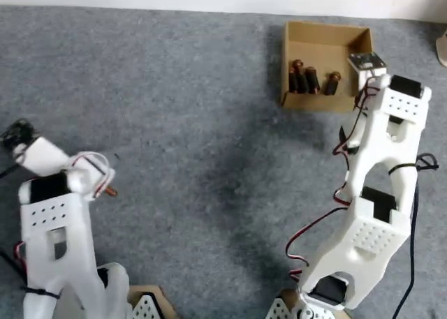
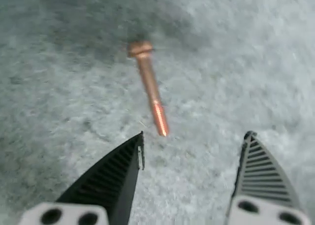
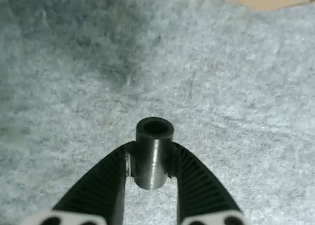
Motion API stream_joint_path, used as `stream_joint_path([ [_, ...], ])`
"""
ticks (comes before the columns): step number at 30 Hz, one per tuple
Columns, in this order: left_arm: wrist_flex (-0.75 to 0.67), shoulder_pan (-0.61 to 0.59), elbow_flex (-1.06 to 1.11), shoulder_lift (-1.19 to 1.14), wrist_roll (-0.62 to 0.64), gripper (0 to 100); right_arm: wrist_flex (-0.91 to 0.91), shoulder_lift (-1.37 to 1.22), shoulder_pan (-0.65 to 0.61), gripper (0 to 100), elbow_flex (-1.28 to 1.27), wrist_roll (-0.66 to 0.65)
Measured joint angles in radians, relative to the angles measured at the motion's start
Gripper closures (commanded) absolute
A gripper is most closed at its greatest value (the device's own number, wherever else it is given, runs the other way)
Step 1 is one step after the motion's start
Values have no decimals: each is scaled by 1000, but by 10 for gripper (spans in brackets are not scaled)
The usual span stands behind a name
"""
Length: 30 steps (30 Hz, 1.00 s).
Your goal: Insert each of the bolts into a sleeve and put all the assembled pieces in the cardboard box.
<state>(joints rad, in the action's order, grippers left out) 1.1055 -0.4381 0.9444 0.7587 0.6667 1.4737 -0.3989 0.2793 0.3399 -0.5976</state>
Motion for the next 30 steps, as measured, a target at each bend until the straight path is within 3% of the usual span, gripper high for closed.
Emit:
stream_joint_path([
  [5, 0, -61, 0, 0, 25, 700, -21, 3, -11, 994, -52, 0],
  [22, 3, -68, 78, 0, 35, 701, -97, 6, -38, 994, -198, 5],
  [26, -14, -138, 114, 0, 198, 701, -97, 6, -46, 994, -198, 5],
  [30, -157, -187, 196, 0, 342, 701, -58, 6, -44, 994, -198, 5],
])
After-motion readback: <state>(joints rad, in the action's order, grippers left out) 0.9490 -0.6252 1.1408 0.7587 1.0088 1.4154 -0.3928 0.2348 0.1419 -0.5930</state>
